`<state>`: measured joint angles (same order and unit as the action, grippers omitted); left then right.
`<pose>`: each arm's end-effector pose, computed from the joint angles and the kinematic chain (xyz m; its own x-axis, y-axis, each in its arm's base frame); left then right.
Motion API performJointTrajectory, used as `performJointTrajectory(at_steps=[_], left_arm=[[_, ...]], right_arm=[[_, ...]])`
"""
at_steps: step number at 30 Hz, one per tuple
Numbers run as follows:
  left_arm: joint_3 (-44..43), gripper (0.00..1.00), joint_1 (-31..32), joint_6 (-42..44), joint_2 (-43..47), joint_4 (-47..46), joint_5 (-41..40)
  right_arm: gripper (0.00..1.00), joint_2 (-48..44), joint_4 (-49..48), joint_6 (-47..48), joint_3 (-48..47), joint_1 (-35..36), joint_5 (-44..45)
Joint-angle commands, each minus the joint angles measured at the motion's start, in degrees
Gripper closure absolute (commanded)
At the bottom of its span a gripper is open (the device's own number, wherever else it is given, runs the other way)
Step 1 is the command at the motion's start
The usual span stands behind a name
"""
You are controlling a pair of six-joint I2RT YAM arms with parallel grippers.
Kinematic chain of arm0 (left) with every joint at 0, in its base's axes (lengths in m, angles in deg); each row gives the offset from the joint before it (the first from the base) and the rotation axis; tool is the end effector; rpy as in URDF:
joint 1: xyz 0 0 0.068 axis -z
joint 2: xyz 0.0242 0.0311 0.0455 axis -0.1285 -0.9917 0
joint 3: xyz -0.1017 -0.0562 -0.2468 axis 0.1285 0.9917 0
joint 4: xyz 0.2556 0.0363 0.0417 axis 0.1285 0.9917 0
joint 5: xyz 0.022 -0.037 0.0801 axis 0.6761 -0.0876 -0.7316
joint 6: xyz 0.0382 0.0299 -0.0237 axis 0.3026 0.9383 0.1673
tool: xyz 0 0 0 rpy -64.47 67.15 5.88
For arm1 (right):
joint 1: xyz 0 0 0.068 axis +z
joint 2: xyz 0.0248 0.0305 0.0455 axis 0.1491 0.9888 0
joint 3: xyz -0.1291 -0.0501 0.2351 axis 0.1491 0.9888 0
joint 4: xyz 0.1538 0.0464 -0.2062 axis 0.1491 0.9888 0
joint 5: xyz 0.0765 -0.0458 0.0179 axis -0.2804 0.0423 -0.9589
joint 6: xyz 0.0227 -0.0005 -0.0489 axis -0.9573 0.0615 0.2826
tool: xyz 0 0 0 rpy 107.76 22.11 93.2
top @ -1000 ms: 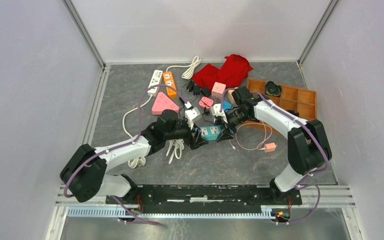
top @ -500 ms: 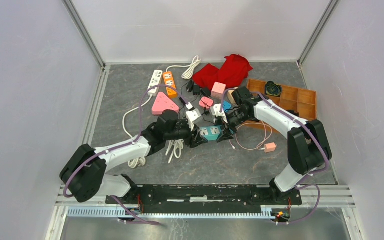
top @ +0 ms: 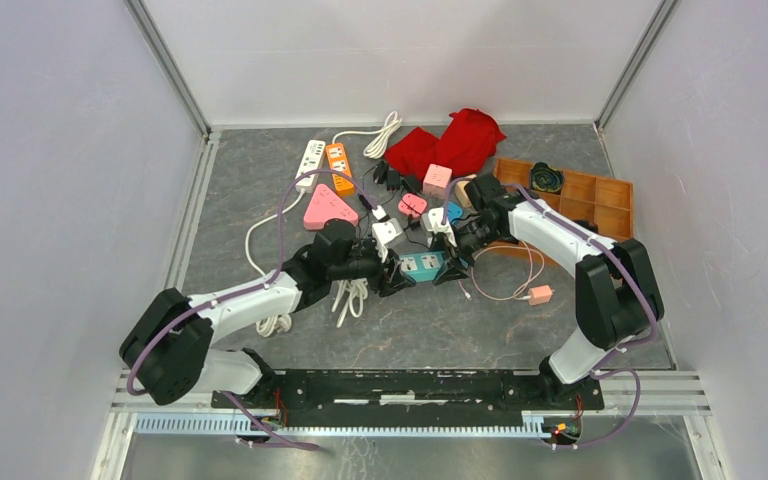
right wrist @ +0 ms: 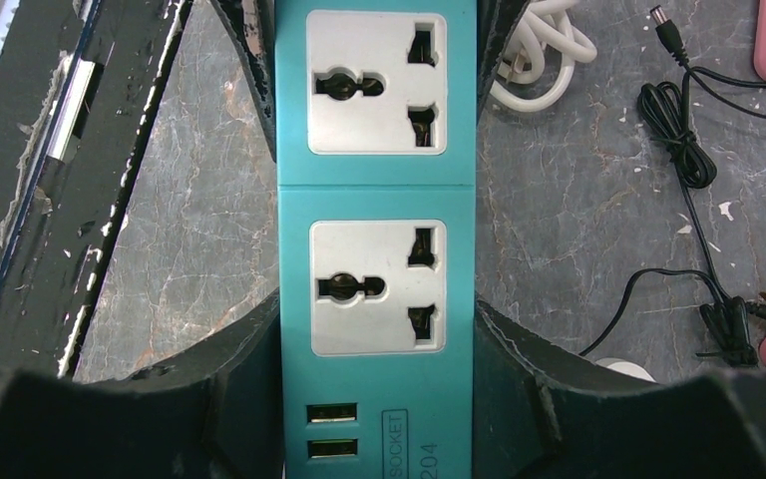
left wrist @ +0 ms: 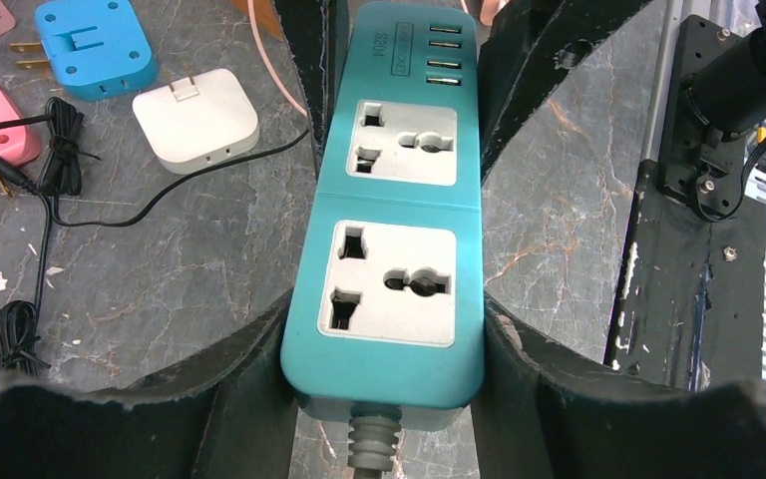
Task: Pull the plug off the socket
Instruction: Place the socket at the corner of the board.
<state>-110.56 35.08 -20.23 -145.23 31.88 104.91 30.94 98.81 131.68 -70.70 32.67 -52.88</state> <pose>0.1956 -0.2024 0.2203 -0.2782 0.2761 -0.9200 0.9240 0.3384 -0.1778 0.2658 0.1517 0.2211 0.0193 -0.5286 -0.8486 -0.9748 -0.1986 0.1015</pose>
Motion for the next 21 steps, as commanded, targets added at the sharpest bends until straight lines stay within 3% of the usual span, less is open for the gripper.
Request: performJointTrajectory(at_steps=[1,4,13,15,21], left_arm=[[-0.34,0.98,0.35,3.36,2.01,-2.31,2.0],[0.67,0.98,0.35,3.53,2.86,-2.42,1.84],[3.1,0.98,0.35,2.88,5.6,-2.97,1.31],[3.76,0.98,0.35,2.46,6.26,-3.17,0.6],[6.33,0.98,0.35,0.46,8.51,-3.39,-3.06]], right_arm=[[0.41,-0.7,0.35,3.26,-0.18,-0.25,-4.16],[0.3,-1.48,-0.68,3.28,0.9,-0.15,-4.07],[0.15,-3.07,-2.11,3.88,2.39,-0.15,-4.3],[0.02,-3.22,-1.06,5.26,2.29,-0.25,-4.9],[0.02,-3.67,1.82,8.48,1.48,-0.6,-6.03]])
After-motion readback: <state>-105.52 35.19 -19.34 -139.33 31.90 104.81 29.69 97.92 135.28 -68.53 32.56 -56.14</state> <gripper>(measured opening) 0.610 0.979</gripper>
